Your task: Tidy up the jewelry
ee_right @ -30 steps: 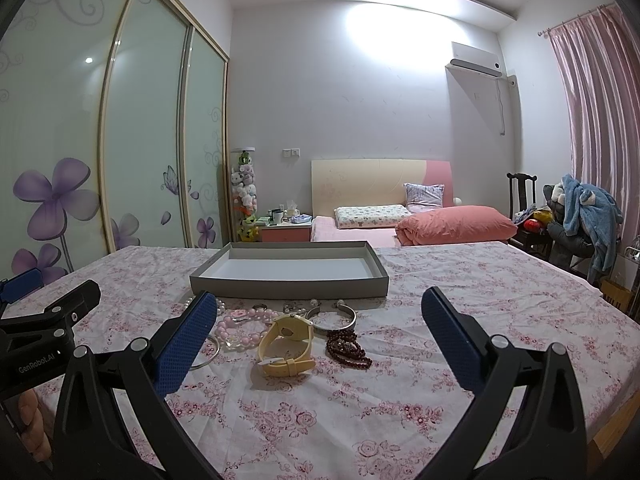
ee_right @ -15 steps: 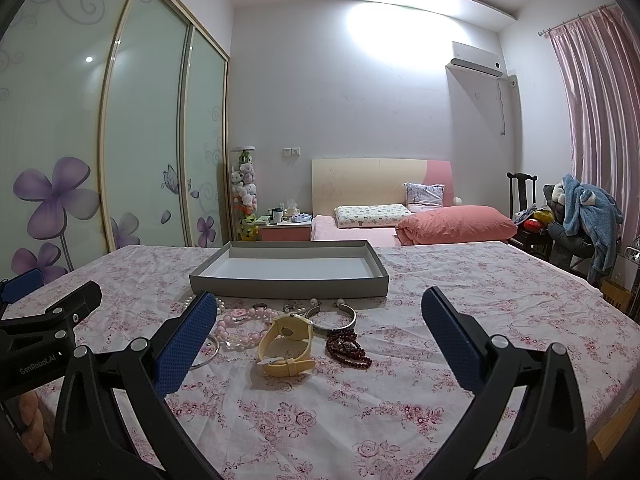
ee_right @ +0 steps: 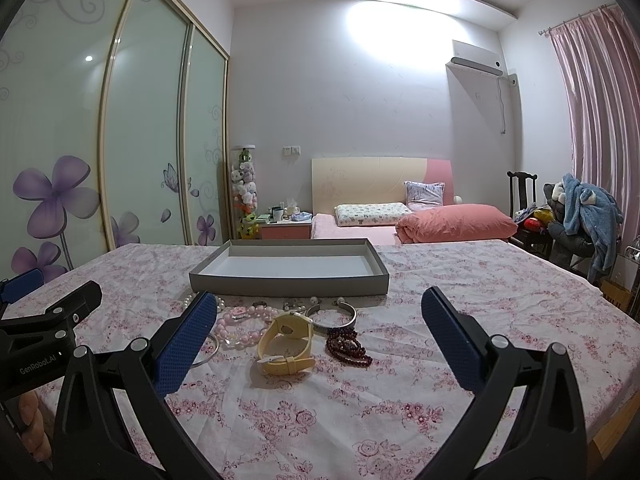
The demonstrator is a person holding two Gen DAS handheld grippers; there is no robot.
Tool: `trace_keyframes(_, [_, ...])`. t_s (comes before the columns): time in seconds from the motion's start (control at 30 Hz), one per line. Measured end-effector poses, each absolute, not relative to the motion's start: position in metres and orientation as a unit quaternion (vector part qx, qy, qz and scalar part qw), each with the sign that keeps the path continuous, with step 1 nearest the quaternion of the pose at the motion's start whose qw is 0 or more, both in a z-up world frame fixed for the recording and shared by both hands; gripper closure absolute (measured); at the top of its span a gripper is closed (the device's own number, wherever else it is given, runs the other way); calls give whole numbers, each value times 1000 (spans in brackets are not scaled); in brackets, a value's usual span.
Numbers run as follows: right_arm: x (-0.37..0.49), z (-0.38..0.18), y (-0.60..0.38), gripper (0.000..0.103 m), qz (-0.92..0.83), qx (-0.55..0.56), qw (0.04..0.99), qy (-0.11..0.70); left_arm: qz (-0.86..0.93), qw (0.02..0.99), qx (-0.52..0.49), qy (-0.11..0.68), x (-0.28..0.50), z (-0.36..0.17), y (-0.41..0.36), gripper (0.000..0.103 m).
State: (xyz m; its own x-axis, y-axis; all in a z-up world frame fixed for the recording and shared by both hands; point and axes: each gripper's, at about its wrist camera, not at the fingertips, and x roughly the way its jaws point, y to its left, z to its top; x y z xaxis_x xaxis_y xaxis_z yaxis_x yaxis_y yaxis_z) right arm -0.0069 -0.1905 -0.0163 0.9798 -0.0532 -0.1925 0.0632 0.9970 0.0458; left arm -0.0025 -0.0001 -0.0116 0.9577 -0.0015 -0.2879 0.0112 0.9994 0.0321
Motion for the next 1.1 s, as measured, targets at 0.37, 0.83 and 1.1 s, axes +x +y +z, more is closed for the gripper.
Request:
trace_keyframes(0.37, [-7,-19,-191,2,-30,27,994,97,-3,989,18,147,-2,-13,-1,4])
trace_keyframes(0.83, [8,-32,-203,2,-32,43,991,124,-23,971,49,233,43,-31,-12,4])
trace_keyframes(1.1, [21,-34,-216,2,-38,57,986,151,-91,925,76,362,112,-59,-33,4])
